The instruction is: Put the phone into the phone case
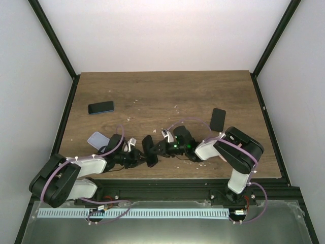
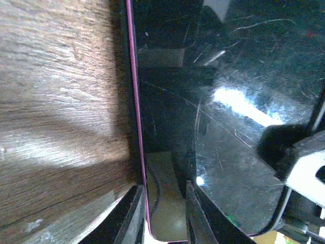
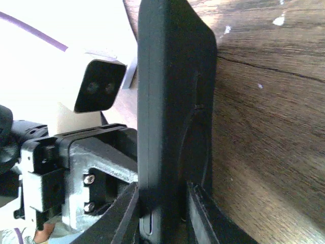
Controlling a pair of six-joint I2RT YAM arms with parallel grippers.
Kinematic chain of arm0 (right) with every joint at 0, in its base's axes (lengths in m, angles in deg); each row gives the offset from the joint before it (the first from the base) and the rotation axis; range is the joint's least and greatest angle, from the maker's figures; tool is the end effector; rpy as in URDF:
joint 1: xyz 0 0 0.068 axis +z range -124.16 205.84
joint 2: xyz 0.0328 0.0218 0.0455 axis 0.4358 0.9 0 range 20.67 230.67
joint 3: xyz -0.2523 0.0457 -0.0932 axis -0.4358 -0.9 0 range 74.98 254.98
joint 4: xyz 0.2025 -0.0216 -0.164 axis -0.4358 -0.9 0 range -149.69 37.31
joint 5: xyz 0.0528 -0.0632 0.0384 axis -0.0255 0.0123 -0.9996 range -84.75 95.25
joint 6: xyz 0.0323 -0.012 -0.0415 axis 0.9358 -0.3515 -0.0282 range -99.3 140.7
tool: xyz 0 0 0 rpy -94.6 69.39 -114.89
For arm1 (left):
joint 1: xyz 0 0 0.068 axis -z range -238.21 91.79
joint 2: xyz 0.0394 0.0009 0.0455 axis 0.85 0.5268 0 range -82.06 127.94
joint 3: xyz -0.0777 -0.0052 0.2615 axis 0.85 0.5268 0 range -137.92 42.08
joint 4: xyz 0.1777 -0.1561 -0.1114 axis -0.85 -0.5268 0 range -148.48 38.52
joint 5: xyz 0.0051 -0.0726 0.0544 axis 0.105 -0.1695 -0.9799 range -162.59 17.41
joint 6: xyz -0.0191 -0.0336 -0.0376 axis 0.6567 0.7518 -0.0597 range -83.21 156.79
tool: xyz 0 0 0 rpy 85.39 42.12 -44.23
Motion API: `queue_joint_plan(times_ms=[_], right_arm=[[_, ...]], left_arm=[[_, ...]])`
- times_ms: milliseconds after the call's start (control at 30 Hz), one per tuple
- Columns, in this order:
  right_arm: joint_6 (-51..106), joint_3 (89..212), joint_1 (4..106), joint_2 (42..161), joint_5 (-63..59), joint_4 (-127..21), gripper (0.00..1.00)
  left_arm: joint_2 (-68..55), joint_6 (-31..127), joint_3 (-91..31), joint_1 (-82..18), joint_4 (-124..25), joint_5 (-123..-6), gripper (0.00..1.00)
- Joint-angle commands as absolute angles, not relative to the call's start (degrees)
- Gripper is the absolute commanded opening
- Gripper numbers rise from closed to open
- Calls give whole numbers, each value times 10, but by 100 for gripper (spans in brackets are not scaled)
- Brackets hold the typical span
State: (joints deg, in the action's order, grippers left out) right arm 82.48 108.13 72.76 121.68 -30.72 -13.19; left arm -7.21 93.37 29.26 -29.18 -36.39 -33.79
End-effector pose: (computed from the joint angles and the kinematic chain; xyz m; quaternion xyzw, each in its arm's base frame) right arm 0.1956 0.2398 0.1195 -0.0512 0.8304 0.5505 0.0685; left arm 0.1538 -0.1108 0.1058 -0.0904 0.8812 -0.4620 0.0440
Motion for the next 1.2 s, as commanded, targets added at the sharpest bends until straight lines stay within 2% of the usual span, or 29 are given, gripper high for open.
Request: queue_joint_plan(times_ms=[0,200,300,367,500,600,700,867,933,1033,1100,1167], right_arm=[[777,1110,741,1208,-269,-240,20],[744,1119,741,1190,-235,-304,16],[733,1123,741,1183,-226,-319,24],[732,1119,741,1183,-230,-309,24],[737,1107,740,1186,-240,-280,12],[749,1093,739,1181,-251,-250,8],[764,1078,735,1166,-264,-218,7],[785,1055,728,1118,-293,-182,8],[797,1041,723,1083,-301,-165,8],[817,1016,717,1026,-302,-140,8],[830,1005,714,990,-310,-120,8],[842,997,713,958,-316,-100,9]], left_arm=[[-90,902,261,-283,-415,-346,25],[-78,893,242,-283,-430,-352,25],[-69,896,241,-283,-416,-350,25],[-61,896,238,-284,-413,-348,25],[-65,905,238,-283,-408,-345,25],[-90,900,231,-283,-430,-349,26],[-129,885,209,-284,-484,-364,34],[-205,854,163,-288,-582,-390,55],[-232,825,139,-296,-621,-398,60],[-265,813,129,-328,-639,-362,67],[-294,814,122,-341,-642,-343,78],[-325,815,106,-344,-651,-331,82]])
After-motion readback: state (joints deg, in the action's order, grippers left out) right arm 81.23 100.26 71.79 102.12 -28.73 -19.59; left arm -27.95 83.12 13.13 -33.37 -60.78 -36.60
